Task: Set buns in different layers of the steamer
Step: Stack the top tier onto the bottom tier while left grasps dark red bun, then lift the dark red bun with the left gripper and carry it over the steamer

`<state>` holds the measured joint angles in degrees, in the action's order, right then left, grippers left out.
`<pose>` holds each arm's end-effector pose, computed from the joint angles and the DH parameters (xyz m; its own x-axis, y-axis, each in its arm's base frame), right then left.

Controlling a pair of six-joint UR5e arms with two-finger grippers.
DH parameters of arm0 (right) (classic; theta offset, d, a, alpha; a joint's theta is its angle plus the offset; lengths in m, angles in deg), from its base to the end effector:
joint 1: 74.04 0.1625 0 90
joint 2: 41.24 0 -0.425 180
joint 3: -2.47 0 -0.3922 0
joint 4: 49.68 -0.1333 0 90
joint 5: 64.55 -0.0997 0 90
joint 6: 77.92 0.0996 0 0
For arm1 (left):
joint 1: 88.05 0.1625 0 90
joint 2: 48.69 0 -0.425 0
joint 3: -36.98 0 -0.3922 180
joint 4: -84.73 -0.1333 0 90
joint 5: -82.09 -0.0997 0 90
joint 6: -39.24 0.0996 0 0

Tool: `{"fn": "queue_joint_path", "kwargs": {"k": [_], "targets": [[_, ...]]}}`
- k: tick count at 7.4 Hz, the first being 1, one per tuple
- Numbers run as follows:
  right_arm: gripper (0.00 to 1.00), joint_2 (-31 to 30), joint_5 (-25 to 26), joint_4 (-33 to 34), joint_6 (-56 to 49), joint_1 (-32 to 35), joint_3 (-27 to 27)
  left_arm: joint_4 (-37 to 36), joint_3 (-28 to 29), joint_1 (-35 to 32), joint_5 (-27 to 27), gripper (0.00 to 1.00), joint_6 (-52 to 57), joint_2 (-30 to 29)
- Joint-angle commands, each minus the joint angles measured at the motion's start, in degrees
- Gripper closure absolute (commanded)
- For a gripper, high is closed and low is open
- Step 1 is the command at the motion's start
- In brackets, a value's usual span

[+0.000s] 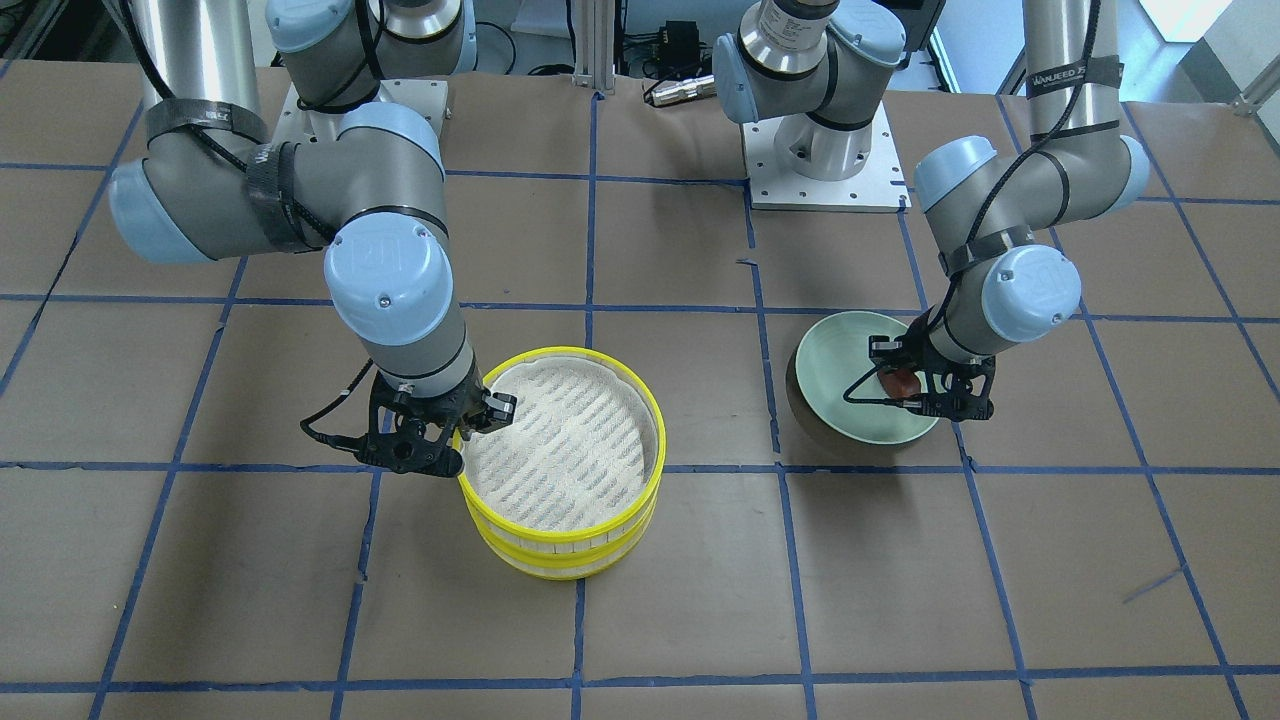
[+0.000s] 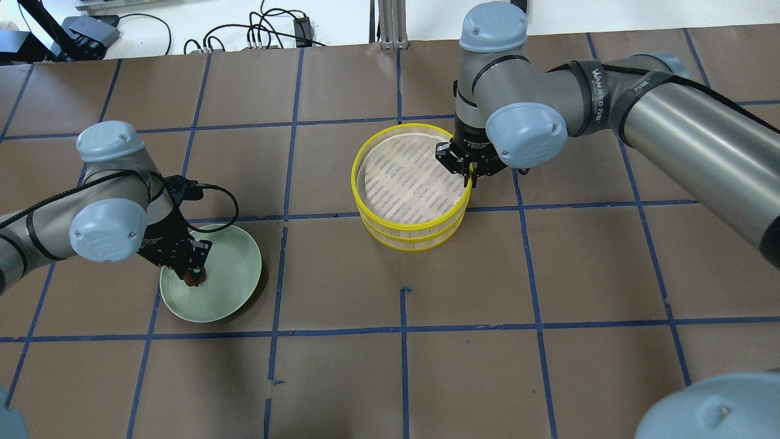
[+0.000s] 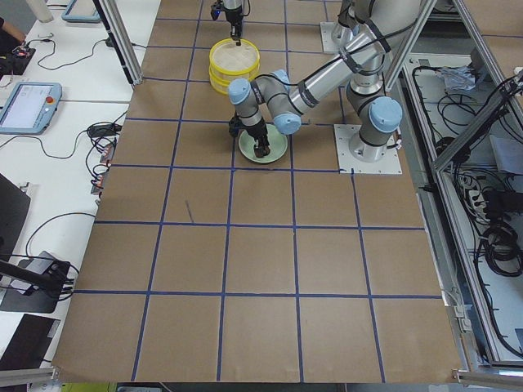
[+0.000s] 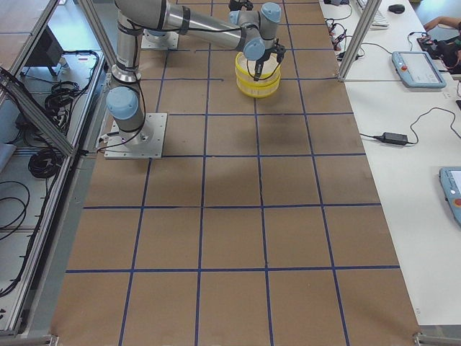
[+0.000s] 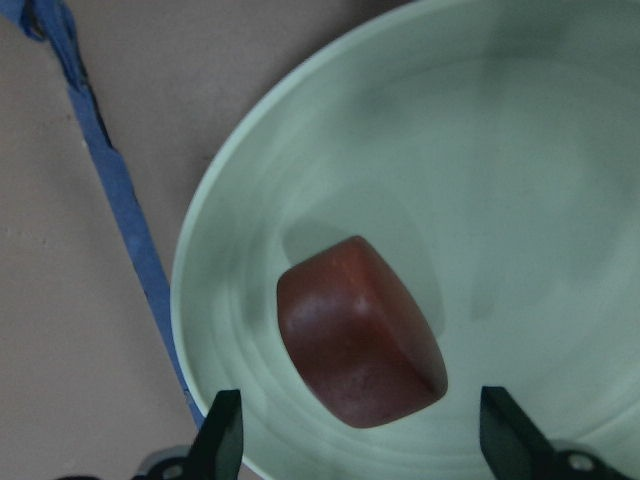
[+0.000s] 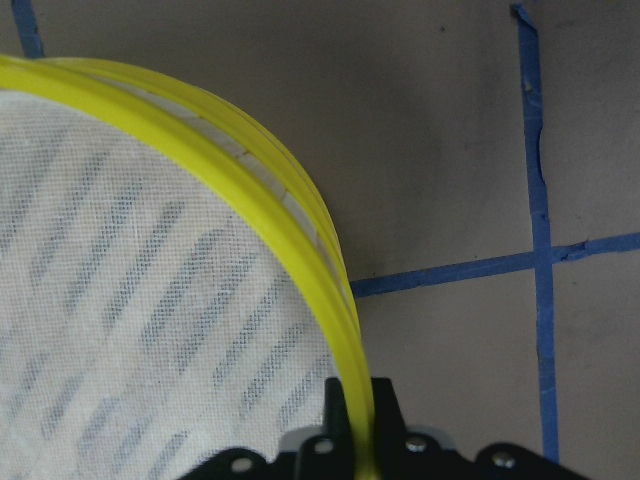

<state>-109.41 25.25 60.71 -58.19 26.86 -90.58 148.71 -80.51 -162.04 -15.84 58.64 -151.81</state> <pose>0.2457 -0.5692 0.2849 -0.9880 0.1527 0.0232 0.1541 0.9852 0.0749 0.0136 -0.4808 0.2005 -0.9957 0.0828 -0.0423 0.0677 0.9570 0.2819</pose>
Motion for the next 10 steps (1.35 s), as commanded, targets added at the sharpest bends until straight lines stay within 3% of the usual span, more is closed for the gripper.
{"fn": "queue_joint_path", "kwargs": {"k": [1,2,3,4,6,8,9,10], "targets": [[0.95,0.5,-1.4,0.4,0.0,-0.1,0.2,6.1,8.0,-6.0,0.1,0.92,-2.7,4.8],[0.94,0.5,-1.3,0.4,0.0,-0.2,0.2,12.6,15.2,-10.8,1.2,0.92,-7.9,5.6],[0.87,0.5,-1.2,0.4,0.2,-0.2,0.0,17.4,20.6,-14.5,1.9,0.92,-12.5,5.4],[0.72,0.5,-0.7,0.4,-0.5,-0.2,-0.3,17.8,22.8,-16.7,7.2,0.92,-18.3,5.0],[0.72,0.5,-0.6,0.4,-0.8,-0.5,-0.3,17.1,23.2,-17.2,16.8,0.92,-25.2,4.9],[0.72,0.5,-0.5,0.4,-0.9,-0.9,-0.1,16.5,23.1,-17.2,20.0,0.92,-28.0,4.6],[0.71,0.5,-0.6,0.4,-1.0,-1.8,0.2,15.1,23.1,-17.8,24.7,0.92,-30.7,4.0],[0.69,0.5,-0.7,0.4,-1.0,-2.5,0.2,10.0,23.1,-19.8,25.6,0.92,-35.2,2.1]]}}
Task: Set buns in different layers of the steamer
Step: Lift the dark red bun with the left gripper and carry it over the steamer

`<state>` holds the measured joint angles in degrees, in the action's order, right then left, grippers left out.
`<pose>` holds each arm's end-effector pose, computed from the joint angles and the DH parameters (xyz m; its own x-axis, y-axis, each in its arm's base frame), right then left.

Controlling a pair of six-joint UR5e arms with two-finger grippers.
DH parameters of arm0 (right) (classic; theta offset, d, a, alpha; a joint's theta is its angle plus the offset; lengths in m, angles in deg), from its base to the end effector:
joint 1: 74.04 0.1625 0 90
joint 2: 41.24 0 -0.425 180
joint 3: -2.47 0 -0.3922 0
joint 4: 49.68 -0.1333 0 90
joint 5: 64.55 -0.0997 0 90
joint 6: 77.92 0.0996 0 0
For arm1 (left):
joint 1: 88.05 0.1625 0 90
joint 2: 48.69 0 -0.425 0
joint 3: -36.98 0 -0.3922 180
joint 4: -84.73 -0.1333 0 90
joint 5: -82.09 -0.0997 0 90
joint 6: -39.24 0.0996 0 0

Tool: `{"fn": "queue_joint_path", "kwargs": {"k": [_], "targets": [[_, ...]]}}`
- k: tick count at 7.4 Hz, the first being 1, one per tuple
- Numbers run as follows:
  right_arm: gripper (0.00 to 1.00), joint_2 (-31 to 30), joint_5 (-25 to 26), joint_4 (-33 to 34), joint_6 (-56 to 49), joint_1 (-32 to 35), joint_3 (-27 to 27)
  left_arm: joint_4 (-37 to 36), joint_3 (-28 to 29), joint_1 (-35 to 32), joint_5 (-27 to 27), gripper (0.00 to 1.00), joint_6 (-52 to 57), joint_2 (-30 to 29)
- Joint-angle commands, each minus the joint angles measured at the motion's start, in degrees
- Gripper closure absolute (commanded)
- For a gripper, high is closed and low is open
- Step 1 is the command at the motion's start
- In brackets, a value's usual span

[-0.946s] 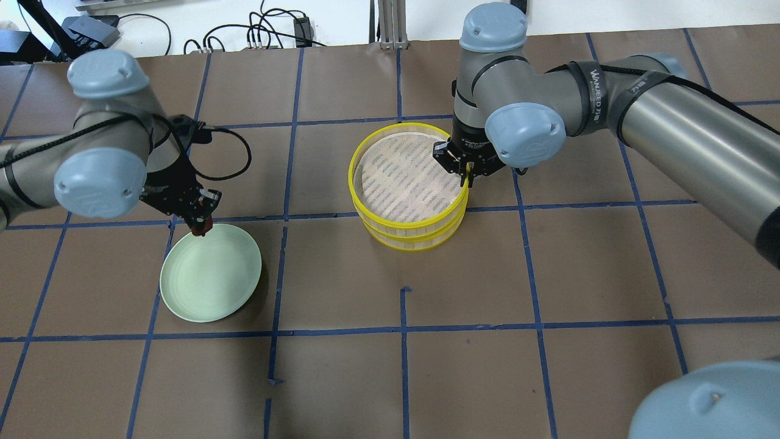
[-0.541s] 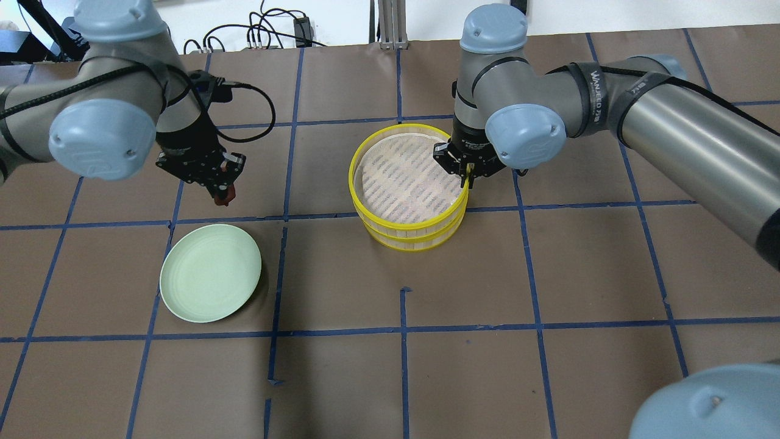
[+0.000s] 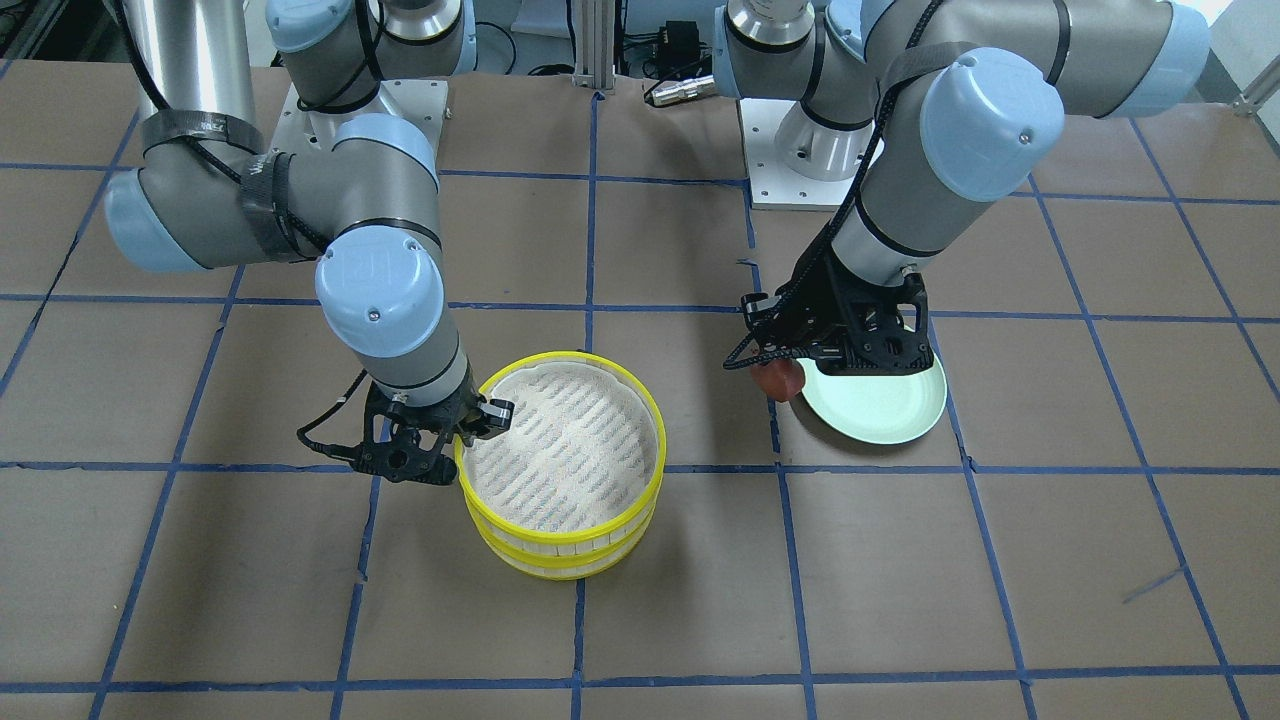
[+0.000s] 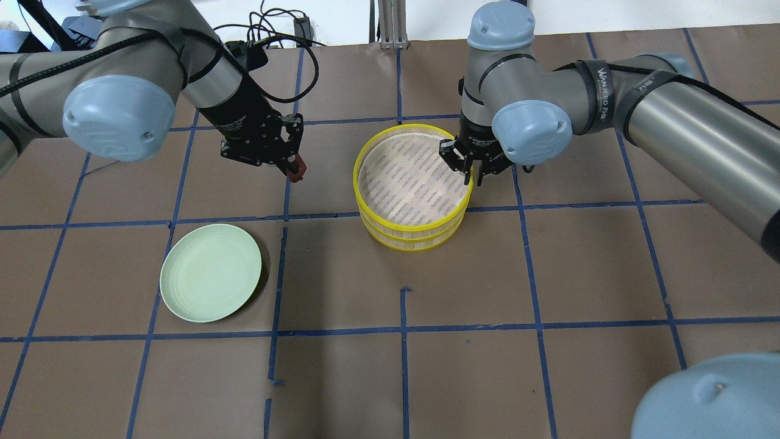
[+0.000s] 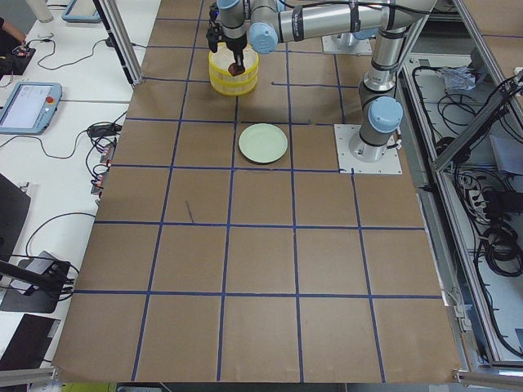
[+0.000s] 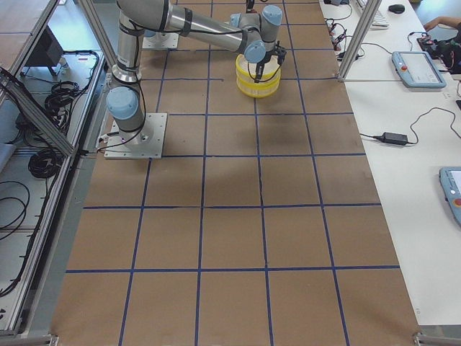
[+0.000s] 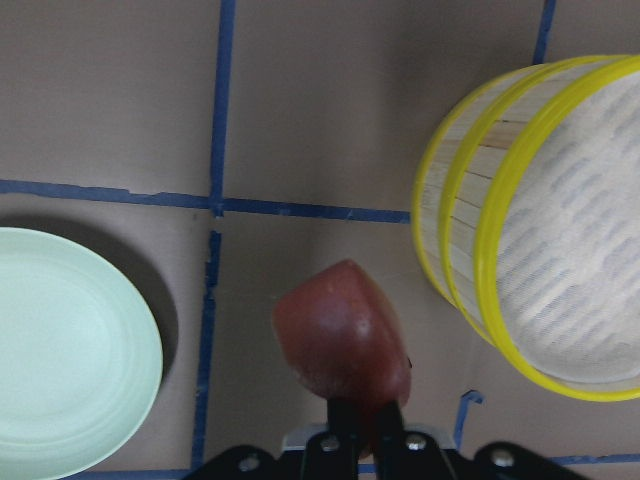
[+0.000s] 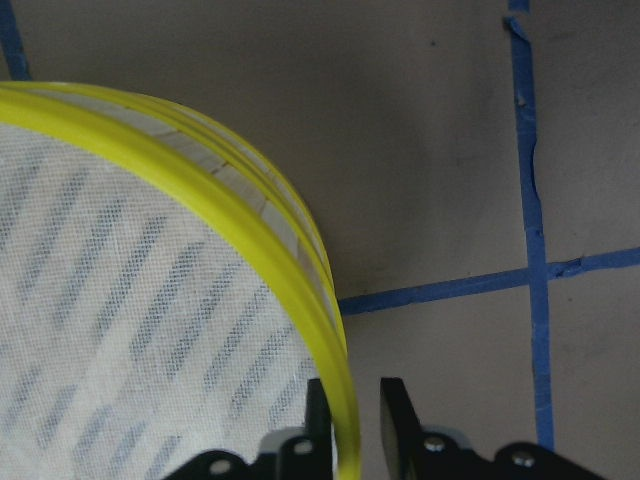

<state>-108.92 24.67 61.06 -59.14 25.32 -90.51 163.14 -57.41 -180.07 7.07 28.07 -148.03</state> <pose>0.2317 -0.5775 0.2808 -0.9864 0.1637 0.0127 0.1642 0.9832 0.0796 -0.1782 -0.5401 0.3889 -0.9543 -0.1695 0.2462 -0.1525 0.9845 0.0867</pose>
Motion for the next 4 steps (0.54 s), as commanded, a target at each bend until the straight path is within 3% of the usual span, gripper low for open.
{"fn": "queue_joint_path", "kwargs": {"k": [1,2,4], "targets": [[0.69,0.0,-0.1,0.0,0.1,-0.9,-0.1,-10.2,0.1,-4.9,2.7,0.92,-8.3,-4.0],[0.68,-0.1,-0.7,0.0,0.9,-0.9,-0.1,-14.6,0.1,-7.1,2.9,0.92,-12.4,-6.2],[0.41,-0.9,-0.5,-0.3,0.0,-1.1,0.2,-16.4,0.4,-7.6,7.5,0.92,-16.8,-6.9]]}}
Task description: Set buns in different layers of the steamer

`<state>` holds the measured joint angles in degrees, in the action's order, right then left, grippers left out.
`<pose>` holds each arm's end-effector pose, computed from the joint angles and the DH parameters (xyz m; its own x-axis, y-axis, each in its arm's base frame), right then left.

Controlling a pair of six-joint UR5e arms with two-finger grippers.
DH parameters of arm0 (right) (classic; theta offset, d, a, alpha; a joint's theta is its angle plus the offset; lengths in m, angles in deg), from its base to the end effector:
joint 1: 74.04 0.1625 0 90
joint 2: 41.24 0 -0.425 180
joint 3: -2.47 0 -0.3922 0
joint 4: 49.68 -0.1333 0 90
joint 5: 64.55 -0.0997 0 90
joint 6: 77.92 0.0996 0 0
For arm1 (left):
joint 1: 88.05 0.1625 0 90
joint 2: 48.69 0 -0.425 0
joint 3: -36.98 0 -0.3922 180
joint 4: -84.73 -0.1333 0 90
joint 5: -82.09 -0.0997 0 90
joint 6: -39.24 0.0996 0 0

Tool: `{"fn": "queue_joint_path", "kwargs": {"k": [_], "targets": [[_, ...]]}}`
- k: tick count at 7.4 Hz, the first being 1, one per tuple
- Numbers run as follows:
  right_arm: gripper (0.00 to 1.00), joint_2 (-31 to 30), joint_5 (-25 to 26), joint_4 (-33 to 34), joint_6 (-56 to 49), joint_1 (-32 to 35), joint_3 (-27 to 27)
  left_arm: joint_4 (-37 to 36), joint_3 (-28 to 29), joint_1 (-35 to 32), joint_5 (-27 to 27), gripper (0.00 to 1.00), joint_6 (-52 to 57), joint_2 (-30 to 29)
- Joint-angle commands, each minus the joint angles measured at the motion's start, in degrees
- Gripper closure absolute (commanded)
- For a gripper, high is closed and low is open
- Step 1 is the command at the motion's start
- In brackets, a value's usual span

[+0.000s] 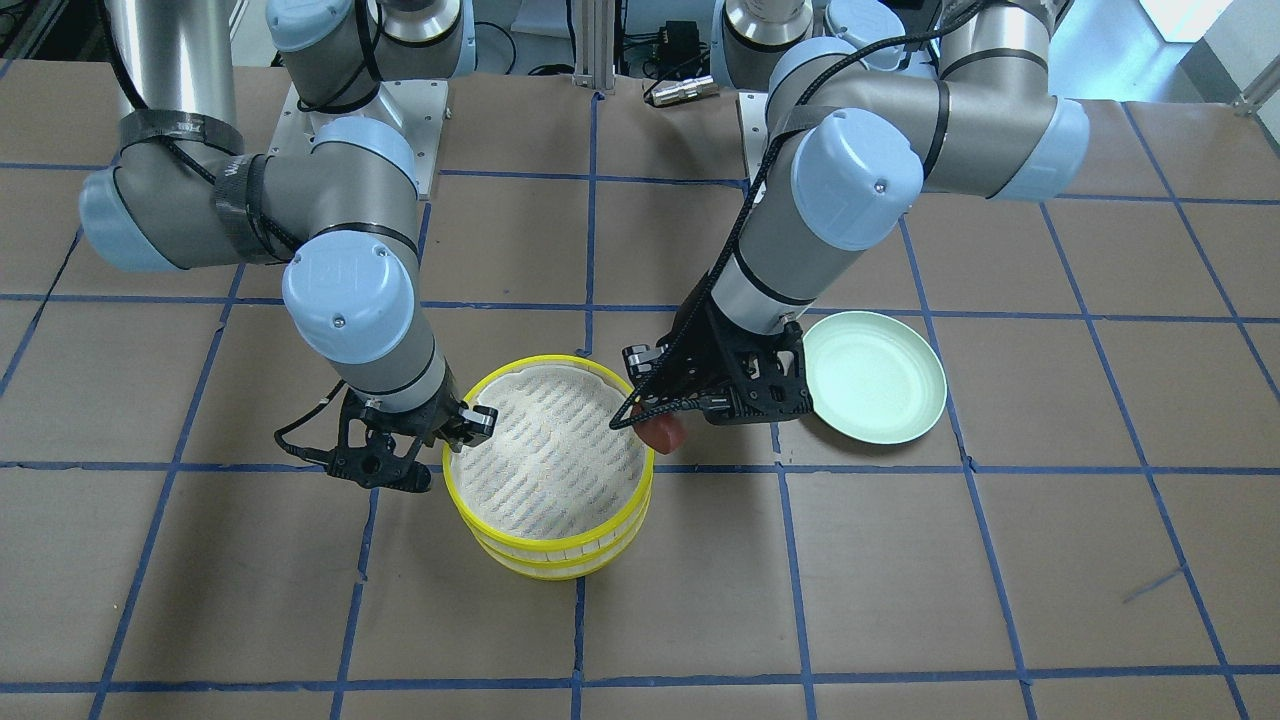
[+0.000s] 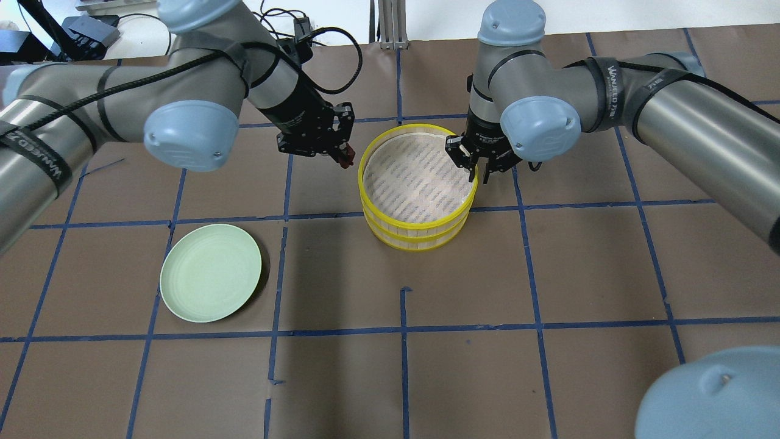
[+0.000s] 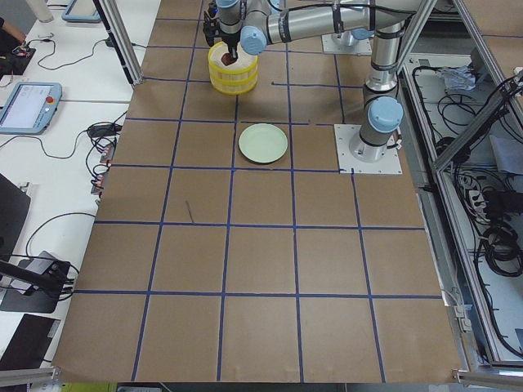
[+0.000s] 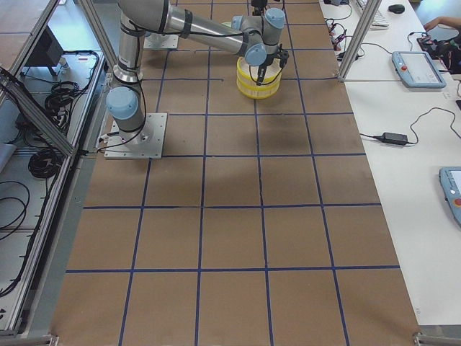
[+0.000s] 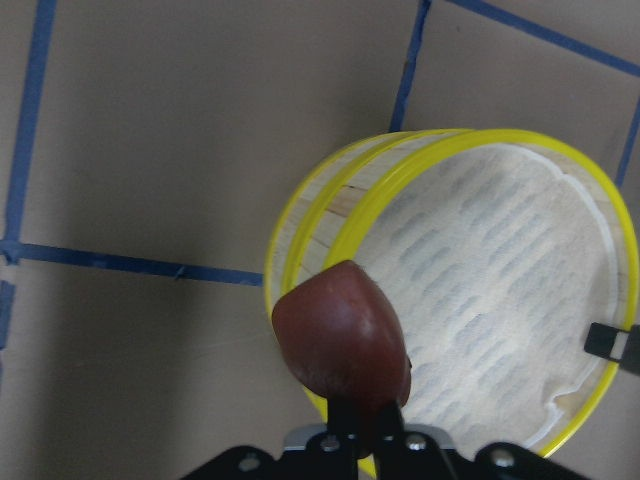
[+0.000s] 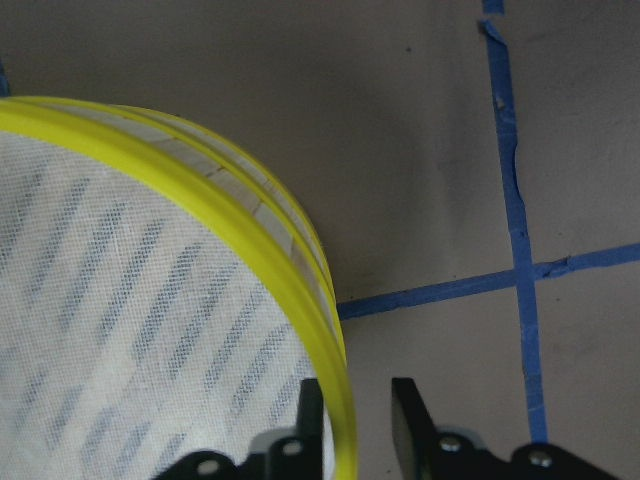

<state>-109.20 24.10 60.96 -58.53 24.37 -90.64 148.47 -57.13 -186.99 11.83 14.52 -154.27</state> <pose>0.2228 -0.5797 0.2827 -0.9815 0.1912 0.0040 0.1909 0.9782 0.0820 -0.2571 -0.5600 0.3580 -0.9037 -0.2428 0.3526 -0.2461 0.9686 0.0364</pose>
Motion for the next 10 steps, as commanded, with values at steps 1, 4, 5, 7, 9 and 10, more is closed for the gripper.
{"fn": "queue_joint_path", "kwargs": {"k": [1,4,5,7,9,10], "targets": [[0.29,-3.0,-0.1,-1.0,-3.8,-2.4,1.0,-2.9,0.1,-0.7,3.5,0.92,-5.1,-0.9],[0.17,-17.2,-2.7,-17.2,-11.4,-7.9,3.5,-3.1,0.2,-1.3,8.1,0.00,-10.6,-1.6],[0.11,-19.9,-2.2,-20.4,-11.9,-6.8,5.9,-3.5,0.0,-1.7,8.1,0.00,-10.6,-1.6],[0.08,-20.0,-0.2,-24.6,-17.5,-6.9,8.4,-4.3,0.2,-1.7,7.3,0.00,-9.0,-1.6],[0.08,-19.2,1.7,-24.6,-18.4,-6.7,6.7,-3.8,0.7,-0.6,-4.5,0.00,10.2,0.4],[0.05,-19.0,1.7,-24.4,-18.4,-6.7,6.4,-0.1,0.9,1.4,-7.2,0.00,17.9,1.1]]}}
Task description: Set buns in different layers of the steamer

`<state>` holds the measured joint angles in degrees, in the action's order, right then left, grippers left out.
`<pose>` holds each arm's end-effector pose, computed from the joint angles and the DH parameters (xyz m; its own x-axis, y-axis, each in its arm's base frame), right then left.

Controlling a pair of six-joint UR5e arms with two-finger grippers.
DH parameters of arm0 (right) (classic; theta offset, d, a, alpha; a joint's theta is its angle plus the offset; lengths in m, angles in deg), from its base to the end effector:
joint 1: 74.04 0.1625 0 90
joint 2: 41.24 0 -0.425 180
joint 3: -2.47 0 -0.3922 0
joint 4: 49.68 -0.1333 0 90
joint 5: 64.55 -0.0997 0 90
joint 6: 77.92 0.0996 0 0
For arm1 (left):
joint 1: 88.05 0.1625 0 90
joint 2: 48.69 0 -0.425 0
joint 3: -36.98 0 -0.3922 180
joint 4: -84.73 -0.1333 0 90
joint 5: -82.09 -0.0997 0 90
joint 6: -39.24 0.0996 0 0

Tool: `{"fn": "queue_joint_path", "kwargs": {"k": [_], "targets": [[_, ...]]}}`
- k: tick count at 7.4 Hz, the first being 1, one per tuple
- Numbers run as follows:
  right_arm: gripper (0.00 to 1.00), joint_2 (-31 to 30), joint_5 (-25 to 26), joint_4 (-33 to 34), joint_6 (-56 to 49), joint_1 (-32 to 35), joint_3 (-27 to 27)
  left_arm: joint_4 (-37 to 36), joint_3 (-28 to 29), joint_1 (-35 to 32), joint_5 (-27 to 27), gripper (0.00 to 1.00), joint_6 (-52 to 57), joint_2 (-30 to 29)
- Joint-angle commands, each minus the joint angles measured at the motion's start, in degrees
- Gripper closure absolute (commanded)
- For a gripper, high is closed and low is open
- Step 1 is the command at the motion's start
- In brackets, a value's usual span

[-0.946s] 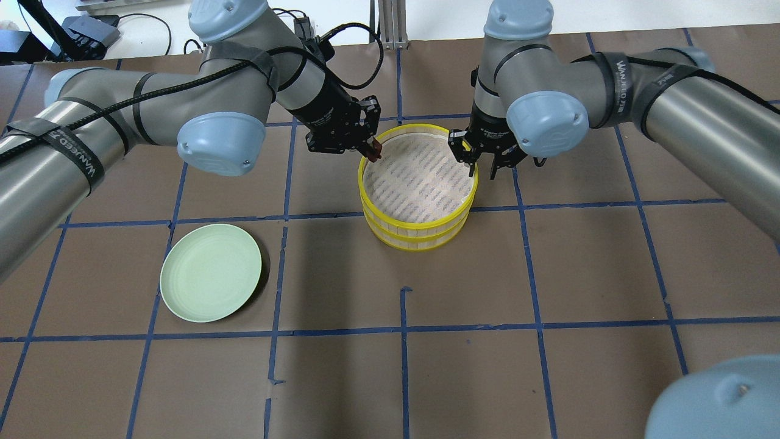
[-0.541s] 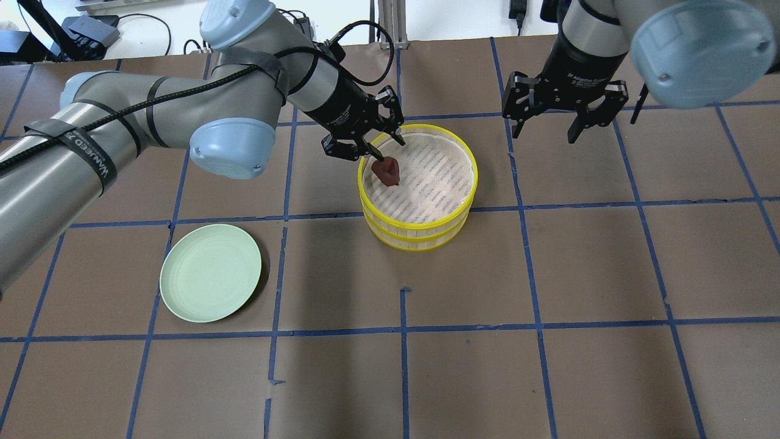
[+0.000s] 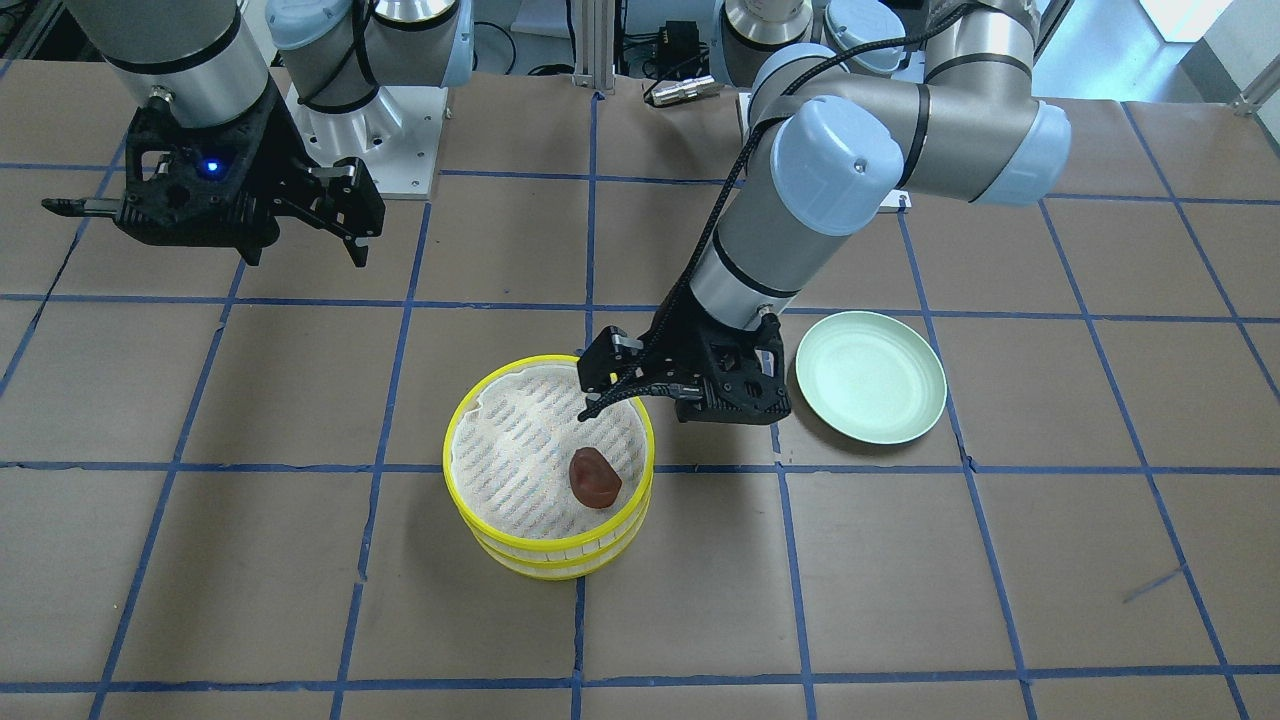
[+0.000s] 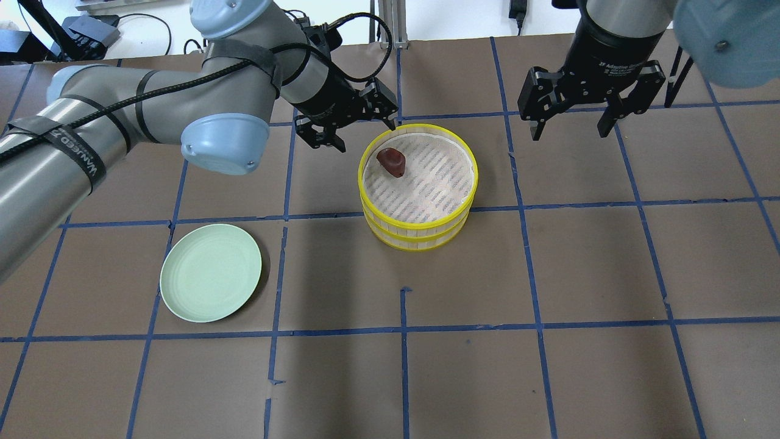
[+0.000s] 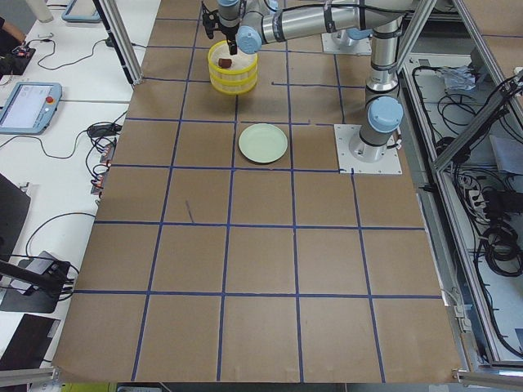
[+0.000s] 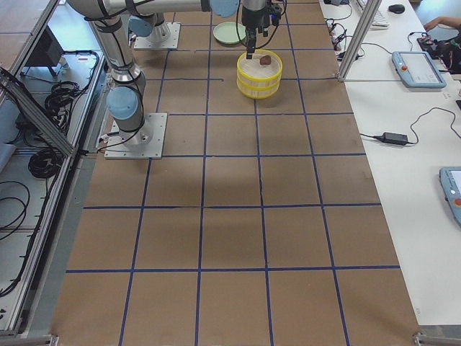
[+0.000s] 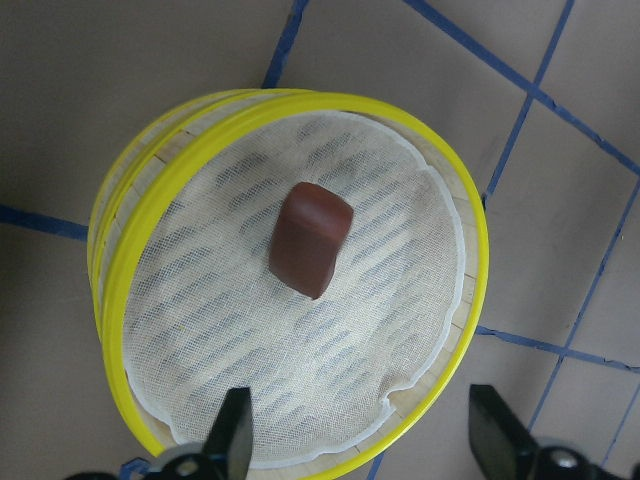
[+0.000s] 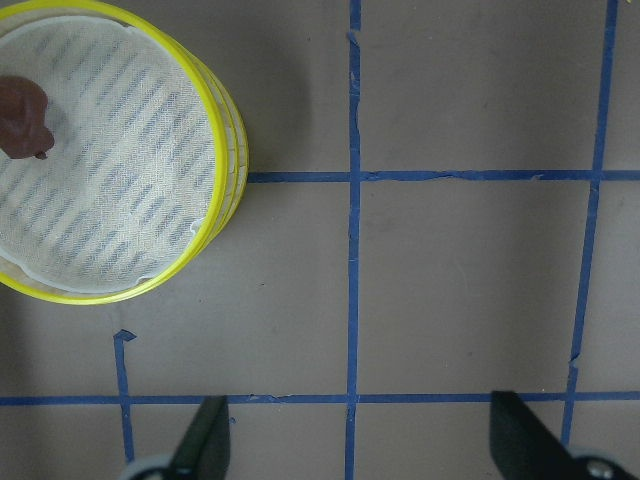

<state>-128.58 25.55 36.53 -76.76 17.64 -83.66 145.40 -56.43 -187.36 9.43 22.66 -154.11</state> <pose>0.1479 -0.5028 0.4913 -1.0000 -0.0092 0.0027 -0.0090 0.9989 0.0450 -0.2578 -0.5653 0.3703 -0.9398 -0.0775 0.3329 -0.1138 0.9893 -0.0910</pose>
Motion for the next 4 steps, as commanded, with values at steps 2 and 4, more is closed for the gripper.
{"fn": "queue_joint_path", "kwargs": {"k": [2,4], "targets": [[0.01,-0.3,0.3,-0.7,-0.4,0.2,0.0,20.2,3.0,9.7,-9.4,0.00,21.4,6.6],[0.01,-0.7,0.4,-4.7,-5.3,-0.9,3.4,33.5,4.1,12.1,-18.7,0.00,23.1,14.2]]}}
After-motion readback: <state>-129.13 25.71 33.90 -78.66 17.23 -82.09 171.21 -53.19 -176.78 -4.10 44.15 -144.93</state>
